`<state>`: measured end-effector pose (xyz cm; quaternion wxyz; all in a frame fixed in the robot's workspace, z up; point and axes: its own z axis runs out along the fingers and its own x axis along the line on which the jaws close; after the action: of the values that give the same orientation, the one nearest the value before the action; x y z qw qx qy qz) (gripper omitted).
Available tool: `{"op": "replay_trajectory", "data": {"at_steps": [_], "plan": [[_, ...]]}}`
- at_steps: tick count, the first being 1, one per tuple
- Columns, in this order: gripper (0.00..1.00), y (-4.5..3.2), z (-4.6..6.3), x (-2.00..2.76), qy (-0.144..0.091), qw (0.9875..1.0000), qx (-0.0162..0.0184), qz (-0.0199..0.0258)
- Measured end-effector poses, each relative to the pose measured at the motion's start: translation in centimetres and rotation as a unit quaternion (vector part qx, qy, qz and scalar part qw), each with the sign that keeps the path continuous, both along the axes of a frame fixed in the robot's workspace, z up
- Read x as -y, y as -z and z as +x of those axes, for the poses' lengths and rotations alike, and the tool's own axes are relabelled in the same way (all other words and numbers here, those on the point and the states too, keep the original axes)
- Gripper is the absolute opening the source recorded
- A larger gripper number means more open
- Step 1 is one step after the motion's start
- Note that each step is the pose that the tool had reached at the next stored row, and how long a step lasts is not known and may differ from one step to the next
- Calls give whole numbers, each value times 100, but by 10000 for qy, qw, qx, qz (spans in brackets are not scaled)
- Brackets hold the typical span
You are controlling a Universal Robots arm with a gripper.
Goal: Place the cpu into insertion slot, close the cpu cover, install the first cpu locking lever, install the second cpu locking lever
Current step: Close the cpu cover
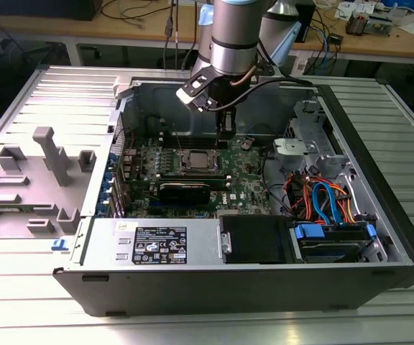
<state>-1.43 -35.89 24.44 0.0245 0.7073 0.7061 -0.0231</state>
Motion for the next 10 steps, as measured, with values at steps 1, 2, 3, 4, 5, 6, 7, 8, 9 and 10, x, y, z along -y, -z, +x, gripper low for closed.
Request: {"op": "replay_trajectory", "data": {"at_steps": [1,2,3,4,5,6,7,8,9,10], "plan": [[11,0,-1,0,0,10000,0,0],[11,0,-3,0,0,10000,0,0],[11,0,-5,0,0,10000,0,0],[11,0,-7,0,0,10000,0,0],[11,0,-9,0,0,10000,0,0],[11,0,-10,0,0,10000,0,0],[11,0,-12,0,0,10000,0,0],[11,0,-13,0,0,10000,0,0],[11,0,-15,0,0,10000,0,0],[11,0,-16,0,-1,10000,0,0]]}}
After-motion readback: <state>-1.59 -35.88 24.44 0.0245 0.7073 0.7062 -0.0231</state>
